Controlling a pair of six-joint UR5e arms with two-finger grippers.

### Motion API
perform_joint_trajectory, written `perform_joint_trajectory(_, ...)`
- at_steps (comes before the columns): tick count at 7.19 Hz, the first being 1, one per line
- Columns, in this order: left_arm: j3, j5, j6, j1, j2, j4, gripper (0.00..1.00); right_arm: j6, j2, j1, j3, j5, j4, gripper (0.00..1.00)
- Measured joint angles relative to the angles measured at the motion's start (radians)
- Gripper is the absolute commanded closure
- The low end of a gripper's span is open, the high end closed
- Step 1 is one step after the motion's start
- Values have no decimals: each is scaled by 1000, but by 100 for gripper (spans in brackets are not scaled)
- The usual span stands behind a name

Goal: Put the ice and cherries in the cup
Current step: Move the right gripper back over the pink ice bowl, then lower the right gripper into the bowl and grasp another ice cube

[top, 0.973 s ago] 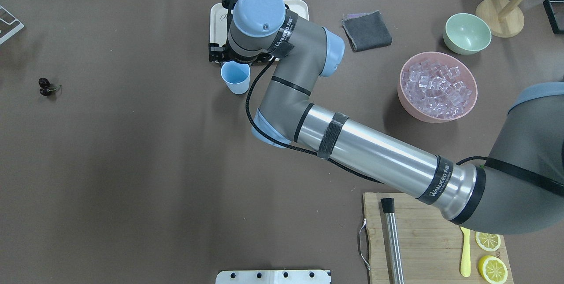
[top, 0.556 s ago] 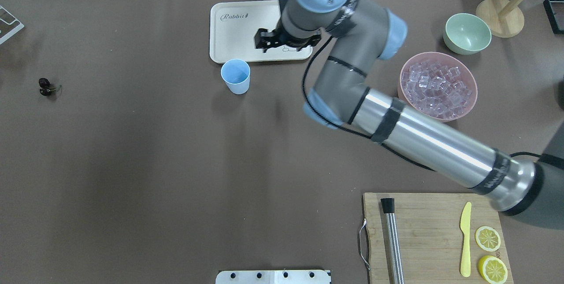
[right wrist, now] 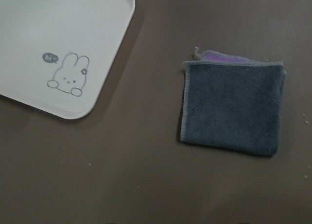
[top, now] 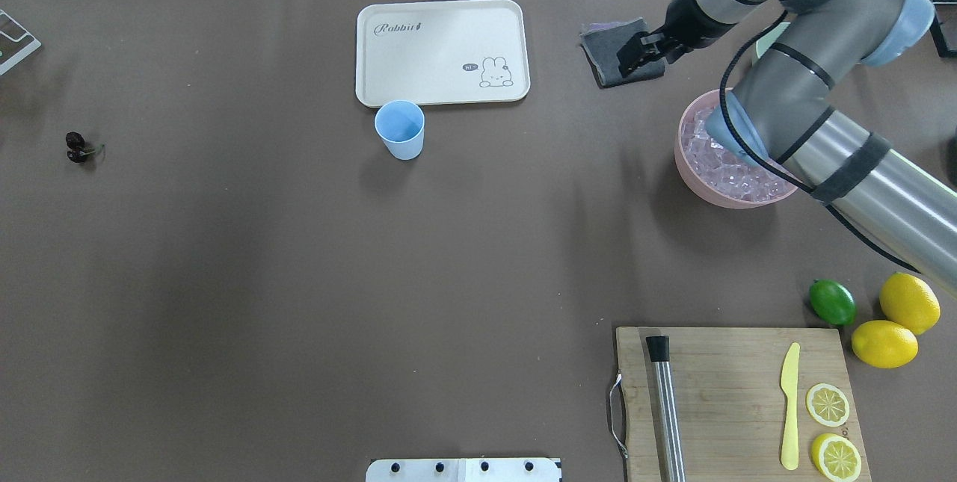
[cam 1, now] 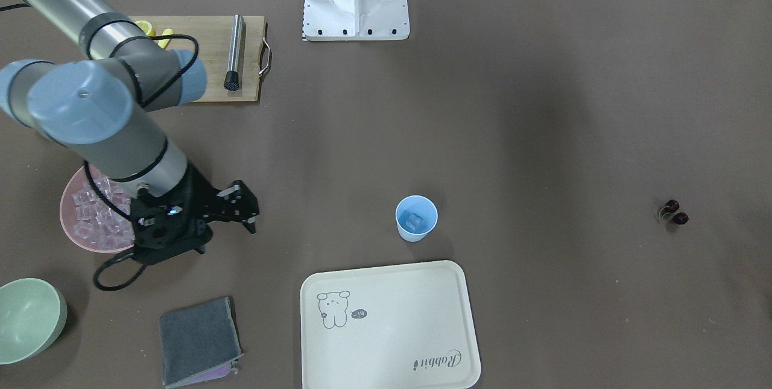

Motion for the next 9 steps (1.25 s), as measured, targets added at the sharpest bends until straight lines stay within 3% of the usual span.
perform_joint_trajectory(4, -2, 4, -1, 0, -4, -5, 2, -201, -195, 7, 100, 14, 6, 18)
perform_joint_trajectory(5, -2, 4, 0, 0, -2, -6, 2, -210, -225, -29, 124, -17, 6, 23)
perform_joint_trajectory(7, 4, 4, 2, 0, -2, -6, 2, -219, -242, -74, 135, -77, 3, 25)
perform_joint_trajectory(9, 2, 4, 2, 0, 0, -6, 2, -286, -244, -55, 134, -80, -30, 25)
